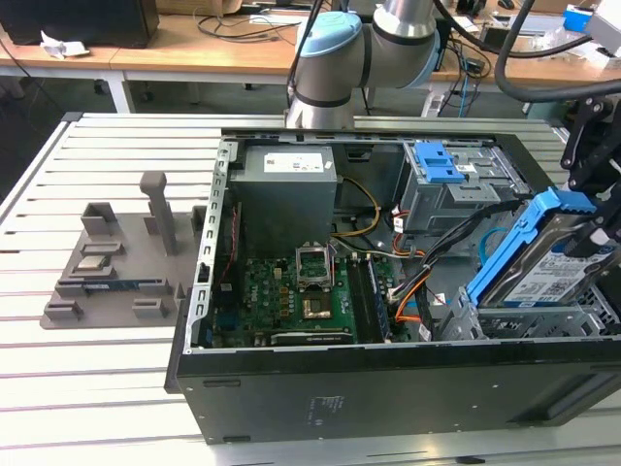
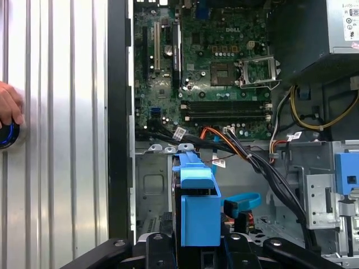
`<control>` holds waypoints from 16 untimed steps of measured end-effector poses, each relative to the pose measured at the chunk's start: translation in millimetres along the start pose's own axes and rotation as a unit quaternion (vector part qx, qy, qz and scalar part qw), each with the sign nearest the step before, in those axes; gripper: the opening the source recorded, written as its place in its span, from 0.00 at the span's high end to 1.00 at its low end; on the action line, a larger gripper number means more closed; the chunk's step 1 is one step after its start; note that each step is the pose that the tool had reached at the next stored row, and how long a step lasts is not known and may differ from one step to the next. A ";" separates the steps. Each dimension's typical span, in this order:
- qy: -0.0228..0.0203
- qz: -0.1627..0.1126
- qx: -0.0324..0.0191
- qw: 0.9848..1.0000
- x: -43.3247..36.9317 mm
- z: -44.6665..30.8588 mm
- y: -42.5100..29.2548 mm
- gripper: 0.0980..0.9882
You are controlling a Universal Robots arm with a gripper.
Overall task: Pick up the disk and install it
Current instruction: 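Insert the disk into the insertion slot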
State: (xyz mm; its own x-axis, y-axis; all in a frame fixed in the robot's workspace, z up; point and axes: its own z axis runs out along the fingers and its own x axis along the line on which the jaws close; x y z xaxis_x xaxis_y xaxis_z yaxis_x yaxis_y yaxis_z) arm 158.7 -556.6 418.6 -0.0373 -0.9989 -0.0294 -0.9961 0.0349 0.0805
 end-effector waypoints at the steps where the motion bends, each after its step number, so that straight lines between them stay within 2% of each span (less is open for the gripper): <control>1: 0.000 0.000 0.000 1.000 0.1 2.4 -0.2 0.70; 7: 0.000 0.000 0.000 1.000 0.3 12.7 -1.0 0.70; 11: 0.000 0.000 0.000 1.000 0.4 15.0 -1.2 0.70; 16: 0.000 0.000 0.000 1.000 0.6 21.4 -1.7 0.70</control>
State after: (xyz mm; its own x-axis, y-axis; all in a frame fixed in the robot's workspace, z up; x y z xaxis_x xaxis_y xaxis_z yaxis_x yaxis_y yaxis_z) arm 158.7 -556.5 397.1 -0.0373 -0.9989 -0.0293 -0.9961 0.0349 0.0805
